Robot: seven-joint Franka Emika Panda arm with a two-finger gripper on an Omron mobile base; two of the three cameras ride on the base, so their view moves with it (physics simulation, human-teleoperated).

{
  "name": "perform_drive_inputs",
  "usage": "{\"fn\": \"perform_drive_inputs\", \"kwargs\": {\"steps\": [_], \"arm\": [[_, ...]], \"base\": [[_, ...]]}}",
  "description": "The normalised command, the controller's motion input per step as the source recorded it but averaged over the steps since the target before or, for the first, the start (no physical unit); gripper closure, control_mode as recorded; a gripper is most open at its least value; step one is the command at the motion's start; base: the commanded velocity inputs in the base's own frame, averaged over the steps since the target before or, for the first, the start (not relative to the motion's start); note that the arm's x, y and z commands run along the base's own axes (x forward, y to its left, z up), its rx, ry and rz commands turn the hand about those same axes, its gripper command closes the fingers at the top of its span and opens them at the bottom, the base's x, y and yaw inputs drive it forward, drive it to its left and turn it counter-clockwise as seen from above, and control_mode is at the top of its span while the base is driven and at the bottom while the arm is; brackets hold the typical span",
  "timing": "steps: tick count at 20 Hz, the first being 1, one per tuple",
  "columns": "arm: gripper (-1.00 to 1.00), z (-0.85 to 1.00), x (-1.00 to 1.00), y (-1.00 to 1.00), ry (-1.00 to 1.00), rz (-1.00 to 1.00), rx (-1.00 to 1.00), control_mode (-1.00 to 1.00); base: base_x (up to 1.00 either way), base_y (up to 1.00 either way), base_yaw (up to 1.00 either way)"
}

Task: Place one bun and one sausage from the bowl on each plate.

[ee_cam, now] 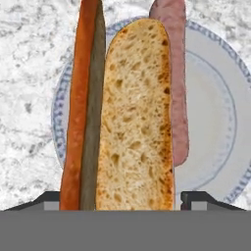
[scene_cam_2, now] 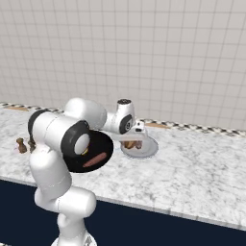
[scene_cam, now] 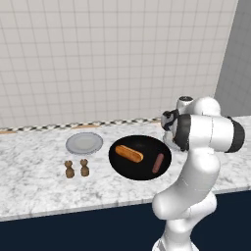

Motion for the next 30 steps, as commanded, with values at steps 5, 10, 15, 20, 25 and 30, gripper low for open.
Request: {"fn": "perform_drive_inputs", "kwargs": {"steps": [5, 10, 15, 20, 25, 30], "arm": [[-1.0, 0.43, -0.12, 0.02, -0.05, 0.0, 0.02, -1.0], [-1.0, 0.94, -0.95, 0.69, -0.19, 0.0, 0.0, -1.0], [-1.0, 0.27, -1.0, 1.0, -0.02, -0.07, 0.0, -1.0], [-1.0, -0.18, -0.72, 1.0, 0.01, -0.25, 0.0, -1.0], [-1.0, -0.3, 0.01, 0.38, 0.04, -0.26, 0.0, -1.0], [-1.0, -0.41, 0.51, -0.21, 0.03, -0.05, 0.0, -1.0]], "base": [[0.0, 0.0, 0.0], [0.0, 0.0, 0.0], [0.0, 0.0, 0.0], [0.0, 0.0, 0.0], [0.0, 0.0, 0.0], [0.0, 0.0, 0.0]]}}
